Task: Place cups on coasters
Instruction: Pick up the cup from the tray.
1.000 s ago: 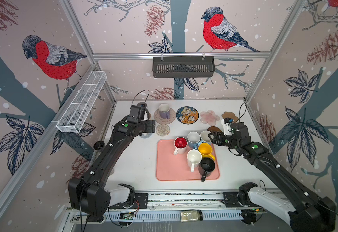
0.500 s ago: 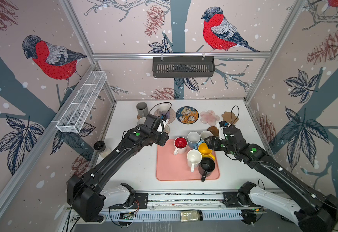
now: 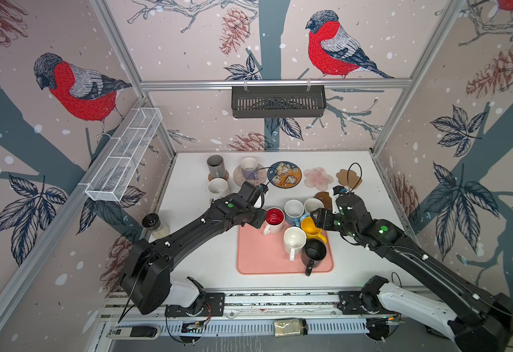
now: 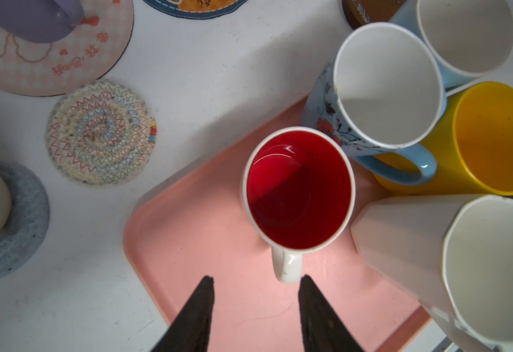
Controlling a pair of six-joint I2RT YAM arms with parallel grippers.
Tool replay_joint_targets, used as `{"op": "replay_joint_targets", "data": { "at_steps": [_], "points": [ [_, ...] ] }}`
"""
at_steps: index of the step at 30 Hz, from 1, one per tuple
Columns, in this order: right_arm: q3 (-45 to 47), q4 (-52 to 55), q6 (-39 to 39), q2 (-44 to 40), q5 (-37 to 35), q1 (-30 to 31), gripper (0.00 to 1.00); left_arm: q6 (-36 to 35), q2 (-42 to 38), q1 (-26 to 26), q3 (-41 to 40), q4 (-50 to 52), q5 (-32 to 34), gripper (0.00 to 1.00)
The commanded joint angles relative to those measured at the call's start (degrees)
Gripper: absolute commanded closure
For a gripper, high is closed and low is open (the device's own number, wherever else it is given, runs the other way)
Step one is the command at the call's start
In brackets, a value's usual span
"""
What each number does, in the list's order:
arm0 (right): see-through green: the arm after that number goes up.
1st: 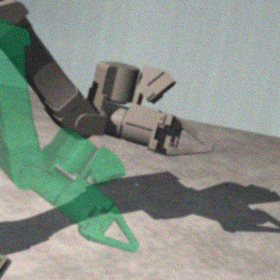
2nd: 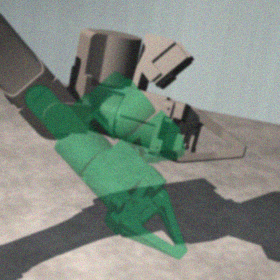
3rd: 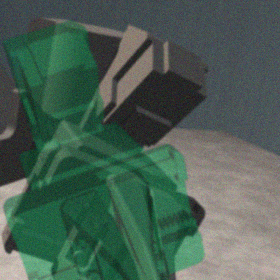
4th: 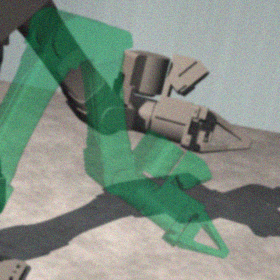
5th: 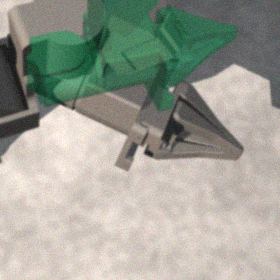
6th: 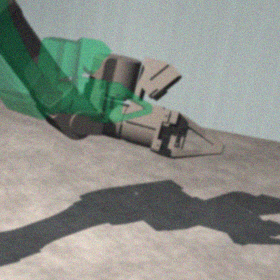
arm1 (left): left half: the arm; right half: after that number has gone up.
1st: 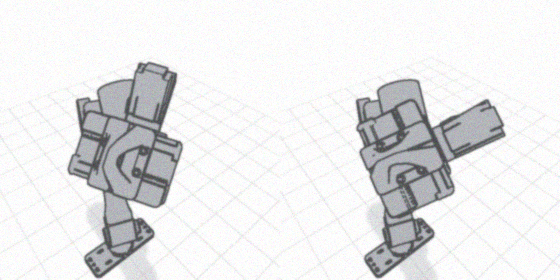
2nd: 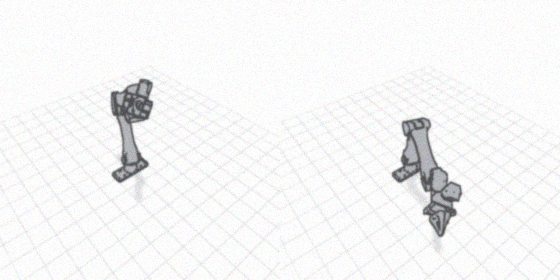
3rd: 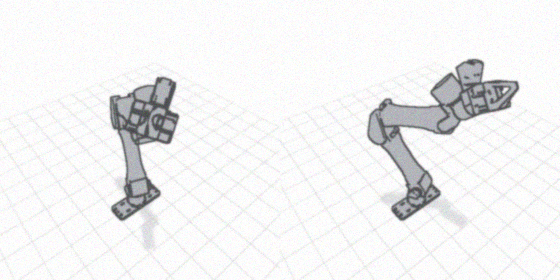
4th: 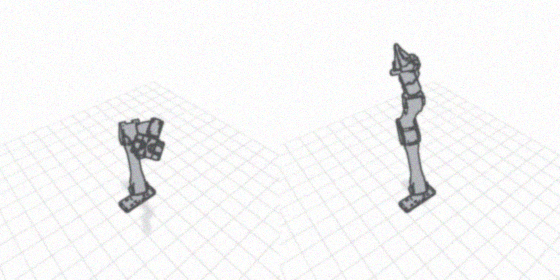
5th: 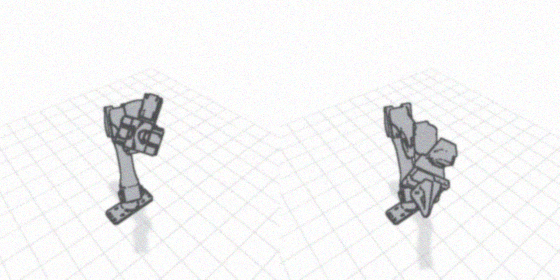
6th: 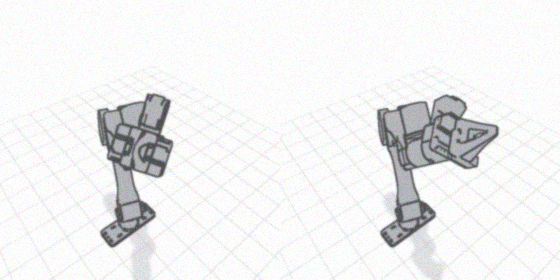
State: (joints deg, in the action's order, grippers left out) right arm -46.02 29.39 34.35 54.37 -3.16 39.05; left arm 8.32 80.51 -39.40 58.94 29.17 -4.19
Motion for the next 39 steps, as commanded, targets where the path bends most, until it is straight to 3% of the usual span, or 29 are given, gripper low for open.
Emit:
{"op": "replay_joint_targets", "data": {
  "at_steps": [1, 21, 39],
  "points": [
    [0.23, -0.97, -1.38, -0.05, -1.03, -0.36, 0.28, 2.2, 1.23, -1.06, -0.9, -4.66, 1.0, 0.51],
    [1.57, -2.86, -4.92, 0.19, 3.59, -5.77, 0.27, 5.58, 5.94, -4.26, -6.37, -8.76, 3.45, 0.53],
    [2.08, -2.92, -5.69, 0.03, 4.79, -7.32, 0.27, 7.02, 6.97, -4.26, -5.61, -8.52, 4.17, 0.9]
  ]
}}
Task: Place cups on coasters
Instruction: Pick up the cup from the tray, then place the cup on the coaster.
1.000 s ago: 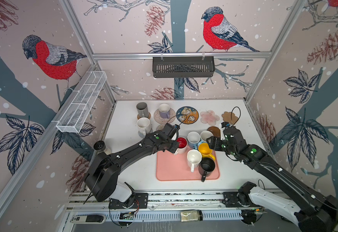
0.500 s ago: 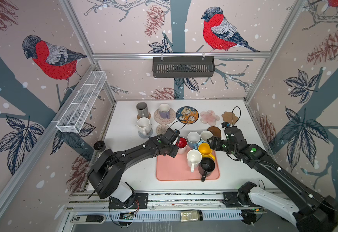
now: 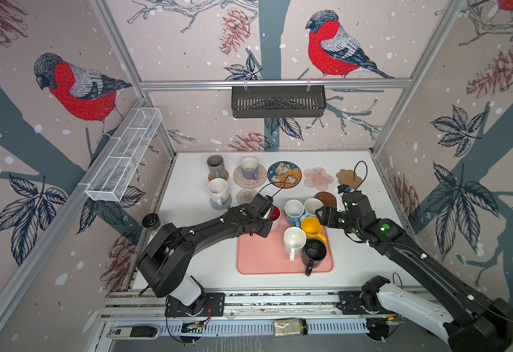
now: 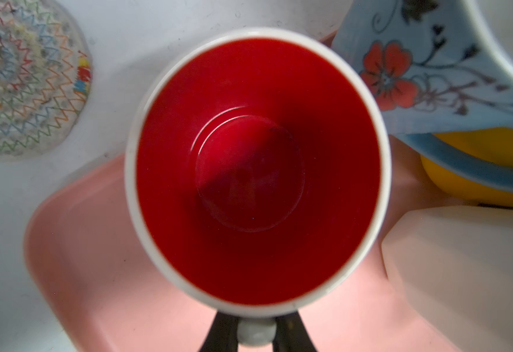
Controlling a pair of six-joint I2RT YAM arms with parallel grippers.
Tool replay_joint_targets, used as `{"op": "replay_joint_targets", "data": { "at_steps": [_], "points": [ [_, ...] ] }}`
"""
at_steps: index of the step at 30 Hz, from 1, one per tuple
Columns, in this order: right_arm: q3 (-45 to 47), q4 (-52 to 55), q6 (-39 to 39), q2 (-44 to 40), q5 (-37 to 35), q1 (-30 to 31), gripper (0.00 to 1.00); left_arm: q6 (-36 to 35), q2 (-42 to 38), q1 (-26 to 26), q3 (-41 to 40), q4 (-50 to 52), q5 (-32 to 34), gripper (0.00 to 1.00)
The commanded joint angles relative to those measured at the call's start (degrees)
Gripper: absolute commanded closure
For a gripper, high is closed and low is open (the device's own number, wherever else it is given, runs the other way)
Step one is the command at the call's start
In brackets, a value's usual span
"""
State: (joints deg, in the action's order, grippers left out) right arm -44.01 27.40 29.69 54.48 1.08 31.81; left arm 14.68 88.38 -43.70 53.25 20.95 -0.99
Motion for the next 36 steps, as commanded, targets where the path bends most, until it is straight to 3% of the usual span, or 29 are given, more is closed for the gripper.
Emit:
{"op": "replay_joint_targets", "data": {
  "at_steps": [1, 10, 17, 28, 36],
  "points": [
    [0.17, -0.96, -1.02, -0.08, 0.6, -0.08, 0.27, 0.96, -1.23, 0.02, 0.01, -0.06, 1.12, 0.91],
    [0.03, -1.32, -0.78, 0.01, 1.21, -0.08, 0.27, 3.75, -5.86, 0.02, 2.96, 4.69, 5.85, 0.95],
    [-3.33, -0.88, -2.04, 3.45, 0.88, 0.0, 0.27, 6.02, -7.49, 0.34, 11.96, 11.8, 16.91, 0.95],
    [-14.42, -4.44, -4.64, 15.93, 0.59, -1.38, 0.26, 4.82, -0.37, 12.15, 19.94, 10.11, 11.76, 0.97],
    [-20.65, -3.79, -5.49, 23.59, 2.6, -2.21, 0.26, 5.83, 6.9, 14.09, 21.19, 6.83, 14.26, 0.99]
  ]
}}
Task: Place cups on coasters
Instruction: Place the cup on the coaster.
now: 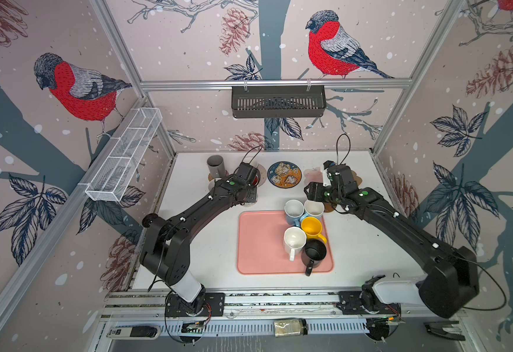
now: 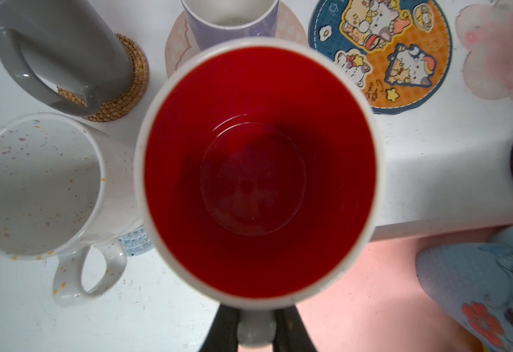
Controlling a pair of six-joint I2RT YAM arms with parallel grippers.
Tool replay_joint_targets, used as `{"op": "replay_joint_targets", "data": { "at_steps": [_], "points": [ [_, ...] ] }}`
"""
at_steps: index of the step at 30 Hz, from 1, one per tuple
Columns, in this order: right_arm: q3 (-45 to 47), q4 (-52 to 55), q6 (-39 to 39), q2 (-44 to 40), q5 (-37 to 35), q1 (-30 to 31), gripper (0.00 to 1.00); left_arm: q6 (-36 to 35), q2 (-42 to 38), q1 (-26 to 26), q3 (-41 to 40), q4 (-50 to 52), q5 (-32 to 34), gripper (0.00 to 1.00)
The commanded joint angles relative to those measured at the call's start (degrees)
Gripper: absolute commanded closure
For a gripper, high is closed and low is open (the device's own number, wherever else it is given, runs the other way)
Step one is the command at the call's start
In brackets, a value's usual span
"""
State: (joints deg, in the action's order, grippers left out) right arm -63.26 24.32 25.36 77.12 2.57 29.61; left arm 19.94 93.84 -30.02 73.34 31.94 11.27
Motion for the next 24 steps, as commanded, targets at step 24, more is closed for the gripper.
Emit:
{"op": "replay_joint_targets", "data": {
  "at_steps": [24],
  "points": [
    [-1.16, -1.3, -2.24, 1.58, 1.89, -0.6, 0.26, 3.0, 6.47, 1.5, -3.53, -13.03, 3.22, 1.0]
  ]
}}
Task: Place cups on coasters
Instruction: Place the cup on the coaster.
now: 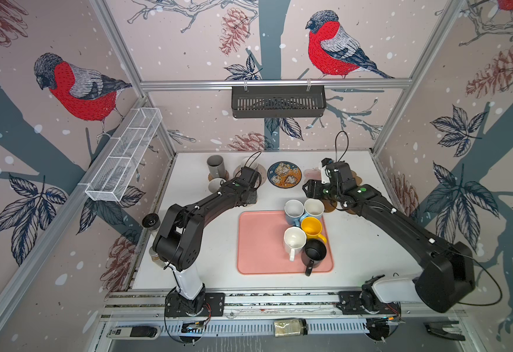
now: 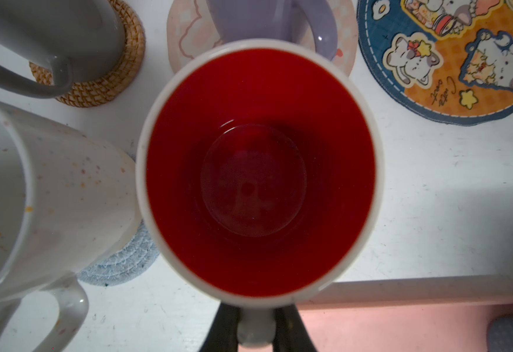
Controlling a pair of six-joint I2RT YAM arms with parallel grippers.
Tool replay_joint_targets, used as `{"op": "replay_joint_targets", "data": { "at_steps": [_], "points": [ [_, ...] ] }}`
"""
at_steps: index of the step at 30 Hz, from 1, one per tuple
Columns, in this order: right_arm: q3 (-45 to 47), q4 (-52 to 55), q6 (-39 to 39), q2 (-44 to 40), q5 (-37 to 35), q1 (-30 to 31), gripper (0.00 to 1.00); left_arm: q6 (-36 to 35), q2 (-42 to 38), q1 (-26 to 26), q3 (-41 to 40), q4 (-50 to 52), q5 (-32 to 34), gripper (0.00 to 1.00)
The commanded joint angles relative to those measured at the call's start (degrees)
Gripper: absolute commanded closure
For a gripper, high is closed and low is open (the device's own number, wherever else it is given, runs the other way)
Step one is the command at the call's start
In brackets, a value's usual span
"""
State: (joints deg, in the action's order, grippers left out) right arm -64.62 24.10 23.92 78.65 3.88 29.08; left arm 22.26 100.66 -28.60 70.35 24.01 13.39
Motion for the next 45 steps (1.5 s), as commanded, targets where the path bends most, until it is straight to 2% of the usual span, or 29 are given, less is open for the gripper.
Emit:
{"op": "replay_joint_targets", "data": {
  "at_steps": [1, 16, 36, 38, 42, 45],
  "points": [
    [0.33, -1.1, -0.81, 0.08, 0.67, -0.03, 0.26, 0.68, -0.66, 0.04, -1.17, -5.86, 1.12, 1.0],
    [1.08, -0.99, -0.54, 0.2, 0.97, -0.08, 0.26, 1.57, -2.69, 0.1, -6.8, -13.27, -0.02, 1.0],
    [1.43, -0.87, -0.81, -0.12, 0.7, -0.08, 0.26, 1.21, -3.52, 0.06, -9.99, -16.23, -0.82, 1.0],
    [1.51, -0.82, -0.83, -0.17, 0.69, -0.07, 0.26, 1.25, -3.31, 0.06, -10.25, -16.44, -1.34, 0.98],
    [1.67, -0.8, -0.87, -0.45, 0.62, -0.03, 0.26, 1.47, -3.73, 0.04, -10.99, -16.87, -1.16, 0.81],
    [1.78, -0.72, -0.86, -0.68, 0.6, -0.03, 0.26, 1.36, -4.07, 0.08, -11.54, -16.87, -1.26, 0.73]
  ]
}}
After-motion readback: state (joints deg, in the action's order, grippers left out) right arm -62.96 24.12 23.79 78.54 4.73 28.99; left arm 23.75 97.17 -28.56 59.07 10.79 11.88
